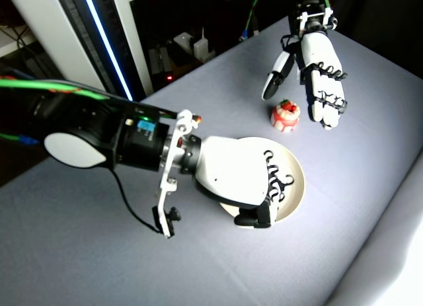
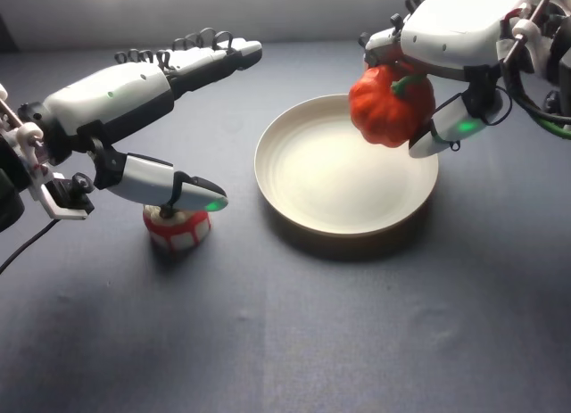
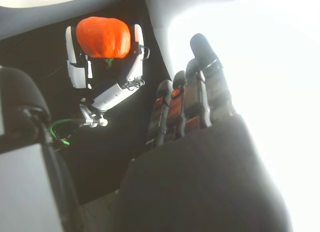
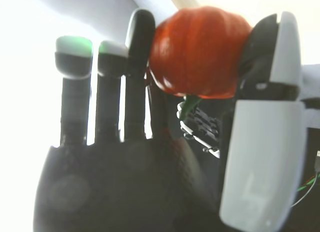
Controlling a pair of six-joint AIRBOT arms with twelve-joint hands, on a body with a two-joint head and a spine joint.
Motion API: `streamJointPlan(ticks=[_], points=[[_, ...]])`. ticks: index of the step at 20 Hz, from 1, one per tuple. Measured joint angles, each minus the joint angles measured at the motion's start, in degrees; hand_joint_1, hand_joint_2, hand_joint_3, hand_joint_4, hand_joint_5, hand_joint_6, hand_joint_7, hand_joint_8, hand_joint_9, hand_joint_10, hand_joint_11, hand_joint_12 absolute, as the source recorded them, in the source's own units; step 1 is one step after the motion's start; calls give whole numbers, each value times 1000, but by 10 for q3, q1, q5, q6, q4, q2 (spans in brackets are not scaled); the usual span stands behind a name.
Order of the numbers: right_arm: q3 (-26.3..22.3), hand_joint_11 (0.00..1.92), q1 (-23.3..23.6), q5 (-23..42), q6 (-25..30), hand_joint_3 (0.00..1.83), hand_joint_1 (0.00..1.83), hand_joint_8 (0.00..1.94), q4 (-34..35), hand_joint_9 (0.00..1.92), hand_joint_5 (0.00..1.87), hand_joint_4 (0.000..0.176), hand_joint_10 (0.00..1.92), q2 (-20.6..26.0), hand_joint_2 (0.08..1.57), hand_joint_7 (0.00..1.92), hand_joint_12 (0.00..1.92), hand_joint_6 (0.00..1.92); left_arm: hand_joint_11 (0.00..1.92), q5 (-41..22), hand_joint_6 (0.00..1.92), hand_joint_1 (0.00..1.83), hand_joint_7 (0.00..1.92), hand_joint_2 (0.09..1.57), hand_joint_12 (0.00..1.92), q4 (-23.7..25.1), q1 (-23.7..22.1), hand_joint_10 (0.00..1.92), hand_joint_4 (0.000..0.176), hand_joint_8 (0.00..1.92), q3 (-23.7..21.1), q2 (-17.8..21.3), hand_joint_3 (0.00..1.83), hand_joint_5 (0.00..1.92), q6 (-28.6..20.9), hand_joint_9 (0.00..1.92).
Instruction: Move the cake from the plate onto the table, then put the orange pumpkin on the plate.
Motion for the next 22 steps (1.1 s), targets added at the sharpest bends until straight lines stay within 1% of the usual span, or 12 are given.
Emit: streamJointPlan(ticks=[6, 7, 9, 10, 11, 12, 13, 14, 16, 17, 21, 22], points=[[21, 435, -21, -2, 29, 8, 1049, 1687, -2, 450, 454, 0, 1774, -12, 1369, 638, 1920, 1653, 0, -11, 9, 1023, 227, 930, 1001, 1, -3, 24, 0, 18, 0, -2, 4, 148, 0, 211], [21, 165, -21, 0, 30, 0, 804, 862, -2, 380, 359, 0, 1104, -12, 1286, 443, 1624, 734, 0, -13, 4, 1008, 242, 898, 1113, 3, -7, 34, 0, 11, 0, -5, 0, 147, 0, 259], [24, 25, -21, 0, 34, 0, 641, 112, -3, 332, 269, 0, 398, -13, 1279, 414, 1324, 182, 0, -14, 13, 1026, 295, 886, 1521, 6, -22, 84, 37, 14, 0, -13, 0, 214, 0, 396], [24, 153, -24, 4, 36, 0, 923, 82, -2, 497, 252, 0, 475, -13, 1248, 531, 1435, 87, 0, -17, 32, 1038, 269, 931, 1460, 11, -27, 35, 81, 2, 0, -15, 11, 292, 0, 285], [26, 393, -28, 6, 40, 0, 1216, 1163, -2, 594, 388, 0, 1130, -16, 1253, 670, 1671, 96, 0, -22, 32, 1080, 285, 982, 1196, 13, -33, 15, 127, 3, 0, -17, 19, 349, 0, 255], [32, 745, -32, 9, 42, 24, 1176, 1455, -2, 812, 572, 0, 1517, -21, 1274, 681, 1775, 1223, 0, -24, 25, 1103, 334, 1025, 1187, 12, -38, 36, 25, 16, 0, -19, 25, 350, 0, 315], [39, 758, -40, 9, 49, 10, 1157, 1568, -3, 724, 580, 0, 1629, -26, 1292, 734, 1854, 1368, 0, -23, 4, 978, 233, 1069, 1234, 17, -50, 15, 0, 2, 8, -28, 23, 270, 0, 270], [43, 585, -45, 5, 61, 107, 464, 1700, -2, 458, 115, 0, 1863, -27, 1515, 409, 1908, 1015, 0, -18, 3, 933, 178, 1072, 1328, 23, -63, 10, 44, 0, 16, -38, 12, 263, 0, 235], [49, 509, -50, -1, 75, 10, 910, 1818, -2, 338, 240, 0, 1919, -27, 1504, 500, 1920, 1880, 0, -1, 5, 776, 24, 1205, 502, 23, -98, 1, 58, 0, 31, -53, 18, 106, 0, 21], [50, 624, -50, -2, 74, 0, 843, 1868, -3, 654, 443, 0, 1921, -28, 1460, 571, 1921, 1818, 0, -3, 23, 918, 77, 1135, 730, 23, -118, 14, 2, 9, 39, -64, 3, 146, 0, 104], [54, 472, -50, -2, 74, 0, 1097, 1410, -3, 595, 473, 0, 1341, -30, 1339, 715, 1795, 1734, 0, 1, 84, 1080, 113, 1095, 1056, 47, -135, 32, 0, 8, 49, -87, 0, 320, -1, 166], [52, 317, -50, -3, 74, 0, 1015, 825, -7, 543, 530, 0, 1035, -30, 1355, 646, 1685, 1638, 0, 13, 78, 1073, 129, 1075, 1156, 52, -135, 46, 0, 12, 49, -90, 0, 314, -1, 198]])
